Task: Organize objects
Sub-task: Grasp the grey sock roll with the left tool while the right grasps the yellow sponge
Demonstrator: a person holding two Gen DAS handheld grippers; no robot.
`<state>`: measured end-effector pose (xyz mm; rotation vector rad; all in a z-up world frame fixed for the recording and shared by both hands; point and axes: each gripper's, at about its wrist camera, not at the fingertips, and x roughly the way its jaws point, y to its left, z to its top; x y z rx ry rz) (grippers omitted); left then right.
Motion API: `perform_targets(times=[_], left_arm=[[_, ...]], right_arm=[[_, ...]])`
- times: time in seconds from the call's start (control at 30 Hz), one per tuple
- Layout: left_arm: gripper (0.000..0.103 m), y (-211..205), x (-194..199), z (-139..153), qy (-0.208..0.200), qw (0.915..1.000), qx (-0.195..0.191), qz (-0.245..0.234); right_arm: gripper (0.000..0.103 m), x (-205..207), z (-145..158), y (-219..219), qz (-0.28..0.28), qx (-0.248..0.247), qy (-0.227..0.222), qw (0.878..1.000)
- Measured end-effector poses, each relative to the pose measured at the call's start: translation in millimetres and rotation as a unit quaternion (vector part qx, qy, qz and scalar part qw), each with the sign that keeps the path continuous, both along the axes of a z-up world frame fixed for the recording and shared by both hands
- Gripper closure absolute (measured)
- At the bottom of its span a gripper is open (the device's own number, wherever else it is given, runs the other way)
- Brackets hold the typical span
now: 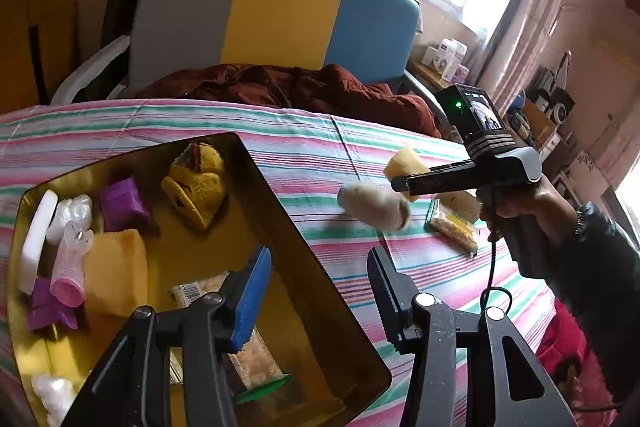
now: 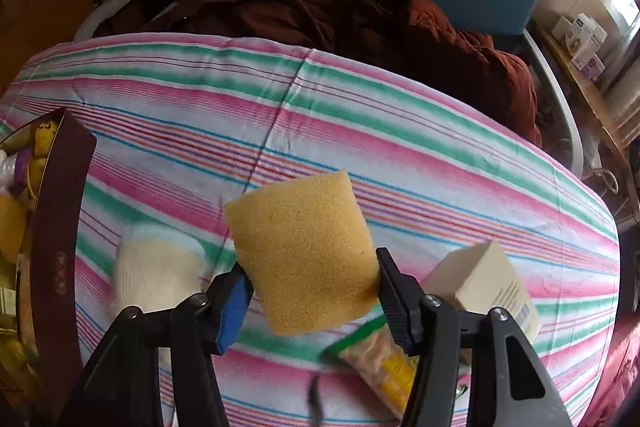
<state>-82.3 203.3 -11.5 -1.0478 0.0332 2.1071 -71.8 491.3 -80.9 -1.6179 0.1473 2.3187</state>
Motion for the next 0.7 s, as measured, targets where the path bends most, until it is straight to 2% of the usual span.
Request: perform_targets(times=[0.17, 0.27, 0.3, 0.33, 0.43, 0.47, 0.6, 0.7], left_arm=[[0.046, 20, -1, 13, 0.017, 0.9997, -0.006, -0.019], [0.038, 48, 3, 13, 0.047, 0.9962, -0.040, -0.062], [0.027, 57, 4, 11, 0.055, 0.9937, -0.054, -0.082], [0.023, 67, 5, 7, 0.061, 0.9901, -0.071, -0.105], [0.019, 92, 0, -2, 0.088, 0.9781, -0.118, -0.147], [0.019, 100, -4, -5, 0.086, 0.9750, -0.128, -0.160], [0.008, 123, -12, -15, 0.079, 0.9681, -0.148, -0.186], [0.006, 141, -16, -29, 0.069, 0.9611, -0.167, -0.209]], right_arm=[[0.044, 14, 12, 8, -0.030, -0.018, 0.043, 0.998], [0.044, 22, 24, 8, -0.038, -0.043, 0.088, 0.994], [0.044, 28, 26, 9, -0.040, -0.055, 0.104, 0.992], [0.044, 33, 30, 5, -0.041, -0.066, 0.115, 0.990], [0.044, 39, 26, 8, -0.046, -0.082, 0.134, 0.986], [0.044, 42, 25, 11, -0.050, -0.086, 0.136, 0.986], [0.044, 45, 23, 20, -0.058, -0.107, 0.149, 0.981], [0.044, 49, 24, 20, -0.052, -0.111, 0.155, 0.980]])
